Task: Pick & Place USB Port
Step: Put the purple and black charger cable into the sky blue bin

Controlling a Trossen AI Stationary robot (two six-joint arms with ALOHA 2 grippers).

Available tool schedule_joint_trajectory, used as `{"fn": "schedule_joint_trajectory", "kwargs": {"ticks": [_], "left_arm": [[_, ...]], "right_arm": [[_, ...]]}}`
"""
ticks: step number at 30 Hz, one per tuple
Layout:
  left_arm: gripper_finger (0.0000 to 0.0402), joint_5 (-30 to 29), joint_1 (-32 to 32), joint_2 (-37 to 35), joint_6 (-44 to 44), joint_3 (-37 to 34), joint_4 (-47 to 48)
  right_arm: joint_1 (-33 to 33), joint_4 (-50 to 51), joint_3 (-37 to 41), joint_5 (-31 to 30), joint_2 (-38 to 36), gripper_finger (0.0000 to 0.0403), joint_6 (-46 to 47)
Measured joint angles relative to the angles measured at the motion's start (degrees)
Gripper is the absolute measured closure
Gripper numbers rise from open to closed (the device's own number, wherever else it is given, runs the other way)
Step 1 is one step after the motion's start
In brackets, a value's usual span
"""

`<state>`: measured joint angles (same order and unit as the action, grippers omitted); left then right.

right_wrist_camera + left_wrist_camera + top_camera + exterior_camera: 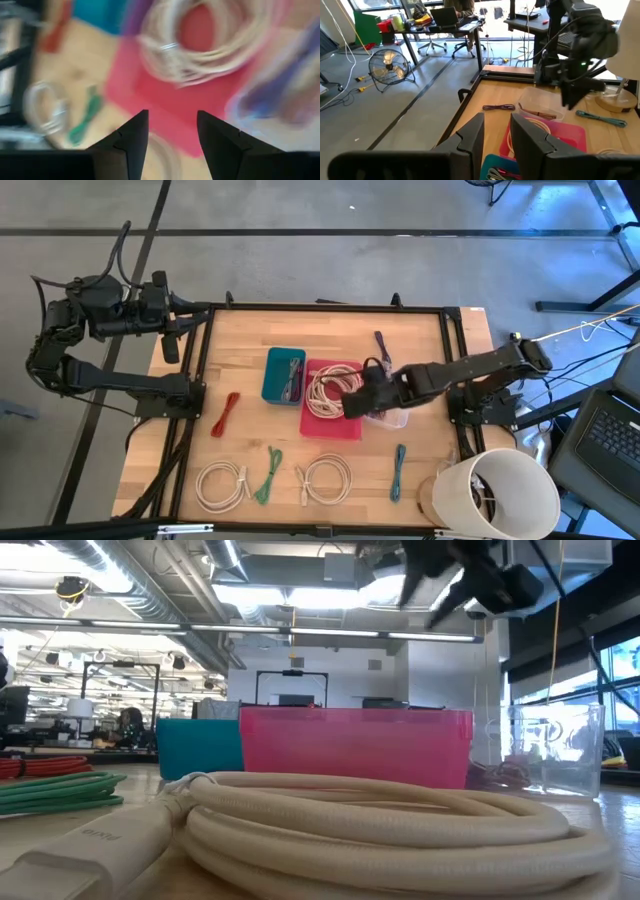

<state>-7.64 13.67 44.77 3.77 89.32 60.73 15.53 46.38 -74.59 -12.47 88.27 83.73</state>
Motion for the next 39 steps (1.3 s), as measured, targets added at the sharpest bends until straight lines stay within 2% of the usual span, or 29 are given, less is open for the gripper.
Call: {"fn": "schedule_joint_trajectory", "kwargs": {"ticks": [3, 7, 14, 18, 21, 24, 28, 33, 39], "left_arm": [[0.0315, 0.0, -0.02, 0.0, 0.0, 0.0, 0.93], [0.0315, 0.02, -0.01, 0.01, -1.64, 0.0, 4.67], [0.0315, -0.42, 0.0, 1.45, -9.73, 0.0, 15.72], [0.0313, -0.44, 0.0, 2.26, -12.13, 0.0, 17.05], [0.0315, -0.44, -0.02, 2.81, -12.19, 0.0, 17.06], [0.0315, -0.44, -0.02, 3.42, -13.01, 0.0, 17.04], [0.0314, -0.44, 0.0, 4.04, -13.53, 0.0, 16.85], [0.0319, -1.67, 0.0, 4.42, -13.55, 0.0, 13.68], [0.0323, -4.27, 0.0, 4.35, -14.11, 0.0, 7.67]], "right_arm": [[1.92, -5.39, 0.0, -1.23, 0.04, 0.0233, 0.02], [3.34, -10.72, 0.0, -6.96, 0.04, 0.0233, -0.81], [2.63, -16.62, 0.01, -13.99, 0.04, 0.0233, -10.12], [0.21, -13.24, -2.48, -17.74, 0.02, 0.0233, -15.8], [-3.35, -5.57, -5.43, -20.31, -0.11, 0.0233, -16.72], [-8.64, 3.79, -8.28, -19.27, -0.09, 0.0233, -17.46], [-17.69, 12.88, -10.52, -13.04, -0.09, 0.0233, -22.84], [-29.78, 18.46, -10.64, -4.02, 0.01, 0.0233, -30.61], [-39.34, 22.24, -10.26, -2.39, 0.13, 0.0233, -38.02]]}}
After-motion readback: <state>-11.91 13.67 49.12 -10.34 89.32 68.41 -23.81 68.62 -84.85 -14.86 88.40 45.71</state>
